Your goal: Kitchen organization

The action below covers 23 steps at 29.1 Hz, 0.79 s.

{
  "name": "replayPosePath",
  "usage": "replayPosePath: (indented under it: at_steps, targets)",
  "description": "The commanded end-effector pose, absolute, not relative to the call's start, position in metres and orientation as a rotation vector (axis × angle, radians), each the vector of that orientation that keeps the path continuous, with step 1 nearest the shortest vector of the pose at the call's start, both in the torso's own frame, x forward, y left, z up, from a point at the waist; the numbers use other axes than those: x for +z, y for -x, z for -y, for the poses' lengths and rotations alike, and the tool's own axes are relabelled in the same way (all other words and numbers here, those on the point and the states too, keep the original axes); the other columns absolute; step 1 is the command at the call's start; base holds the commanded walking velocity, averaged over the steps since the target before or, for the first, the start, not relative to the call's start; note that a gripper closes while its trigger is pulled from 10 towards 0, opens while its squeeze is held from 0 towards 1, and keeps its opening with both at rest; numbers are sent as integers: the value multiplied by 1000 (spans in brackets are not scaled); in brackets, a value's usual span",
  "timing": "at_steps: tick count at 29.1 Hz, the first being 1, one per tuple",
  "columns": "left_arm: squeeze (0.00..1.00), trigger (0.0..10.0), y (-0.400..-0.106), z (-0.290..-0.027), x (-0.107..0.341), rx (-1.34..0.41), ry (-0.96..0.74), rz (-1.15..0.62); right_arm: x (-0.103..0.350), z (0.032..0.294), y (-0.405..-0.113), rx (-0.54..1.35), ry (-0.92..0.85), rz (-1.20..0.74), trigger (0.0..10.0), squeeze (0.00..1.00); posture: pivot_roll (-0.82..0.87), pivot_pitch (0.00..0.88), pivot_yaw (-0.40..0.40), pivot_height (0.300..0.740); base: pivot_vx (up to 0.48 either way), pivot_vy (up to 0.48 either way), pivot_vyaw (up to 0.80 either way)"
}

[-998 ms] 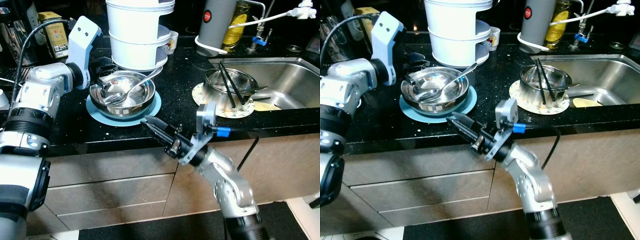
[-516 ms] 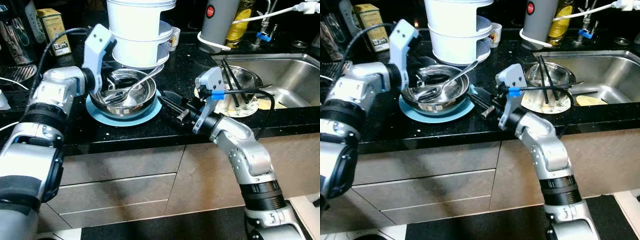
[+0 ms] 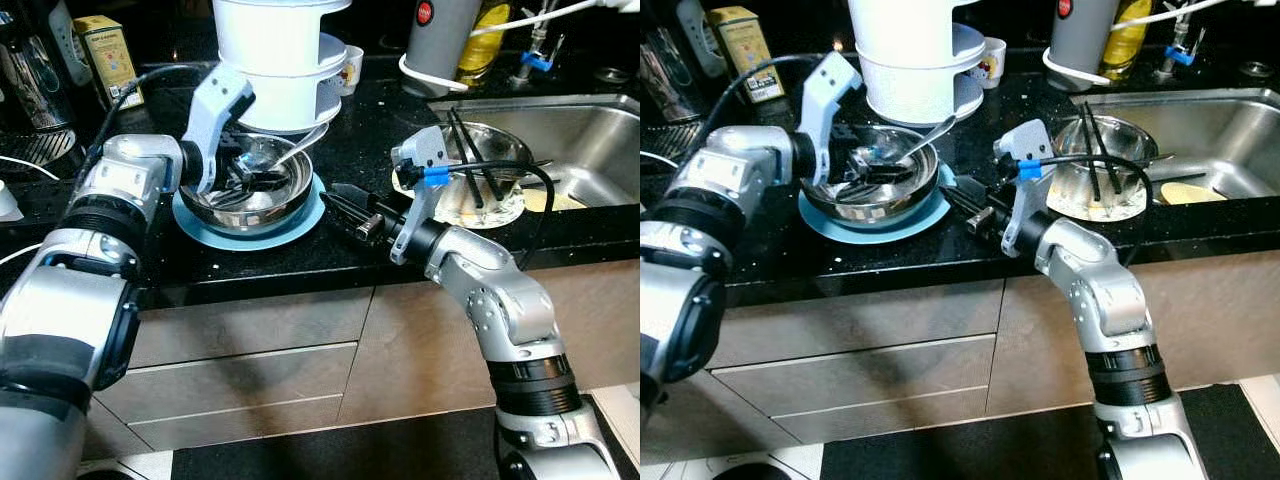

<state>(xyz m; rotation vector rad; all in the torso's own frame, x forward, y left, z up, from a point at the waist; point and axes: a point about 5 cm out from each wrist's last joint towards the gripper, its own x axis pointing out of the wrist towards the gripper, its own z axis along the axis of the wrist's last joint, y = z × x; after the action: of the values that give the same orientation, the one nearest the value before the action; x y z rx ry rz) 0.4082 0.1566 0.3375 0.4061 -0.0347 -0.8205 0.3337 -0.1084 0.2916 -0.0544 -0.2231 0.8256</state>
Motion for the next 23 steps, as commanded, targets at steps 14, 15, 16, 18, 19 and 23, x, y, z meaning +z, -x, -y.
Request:
replayPosePath:
  at_steps: [14, 15, 16, 18, 19, 23]
  targets:
    - [0, 3098, -411, -153, 335, -804, -425, 26, 292, 107, -327, 821, 40, 207, 10000, 0, 23, 210, 28, 740, 0, 0, 0]
    - [0, 3098, -411, -154, 334, -804, -426, 22, 291, 107, -326, 824, 41, 204, 10000, 0, 23, 210, 28, 740, 0, 0, 0]
    - [0, 1569, -411, -154, 333, -804, -426, 18, 291, 106, -326, 825, 38, 202, 10000, 0, 23, 210, 26, 740, 0, 0, 0]
    - [0, 314, -411, -155, 332, -804, -428, 13, 291, 106, -326, 827, 38, 201, 10000, 0, 23, 210, 25, 740, 0, 0, 0]
    - [0, 0, -411, -155, 330, -802, -431, 7, 291, 105, -326, 830, 36, 200, 10000, 0, 23, 210, 25, 740, 0, 0, 0]
    - [0, 0, -411, -155, 329, -799, -440, 0, 291, 104, -326, 830, 40, 199, 10000, 0, 24, 210, 25, 740, 0, 0, 0]
